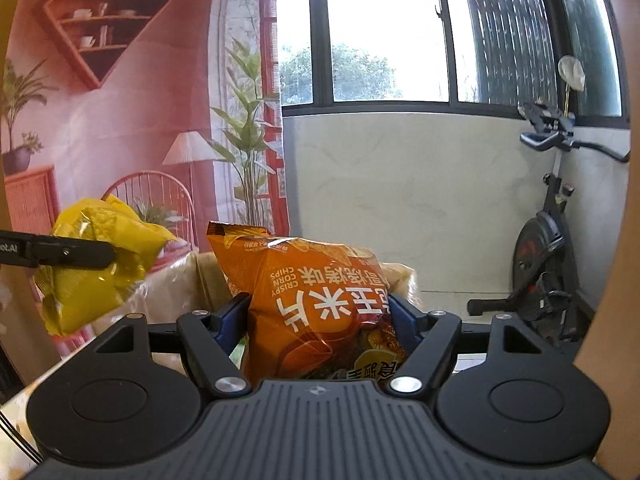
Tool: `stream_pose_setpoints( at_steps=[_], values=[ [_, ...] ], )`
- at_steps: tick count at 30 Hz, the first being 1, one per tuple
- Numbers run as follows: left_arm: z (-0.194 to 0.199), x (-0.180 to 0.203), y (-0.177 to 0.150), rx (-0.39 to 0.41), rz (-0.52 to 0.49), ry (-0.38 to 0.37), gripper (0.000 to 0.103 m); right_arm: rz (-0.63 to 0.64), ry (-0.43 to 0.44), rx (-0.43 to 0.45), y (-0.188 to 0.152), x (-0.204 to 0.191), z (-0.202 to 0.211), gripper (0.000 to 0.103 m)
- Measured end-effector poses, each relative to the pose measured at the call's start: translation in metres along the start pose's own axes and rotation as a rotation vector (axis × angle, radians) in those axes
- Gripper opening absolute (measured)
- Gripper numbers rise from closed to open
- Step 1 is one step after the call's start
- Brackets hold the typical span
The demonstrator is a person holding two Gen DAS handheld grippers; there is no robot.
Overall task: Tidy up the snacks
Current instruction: 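Lower both bags into the box and open both tools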
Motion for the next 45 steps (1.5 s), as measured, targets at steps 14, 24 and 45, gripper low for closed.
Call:
stream_pose_setpoints(
  at_steps=[14,24,45],
  values=[
    [-0.061,-0.009,0.002,-0.080,-0.017,0.038,0.080,-0.016,0.040,-0.008,0.010,0.010,-0.072,0.075],
    [-0.070,-0.014,-0.004,-0.120,-0.025,0.045,0.081,-0.107,0.097,-0.062,-0.003,0.017,-0.094,0.075],
    [-0.050,-0.007,0.003,-0.115,-0.069,0.035,0.087,-0.081,0.005,-0.072,-0.005,0.006,-0.067,0.084]
  ],
)
Point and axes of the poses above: each gripper's, at about its wrist camera, not at the fingertips, and z roughly against the way its jaws point, x to its right, y to its top, the point moved 5 cm from there along -z, roughly the way its jaws point, and after that the axes turned 1 degree about z, right-handed, at the moved point
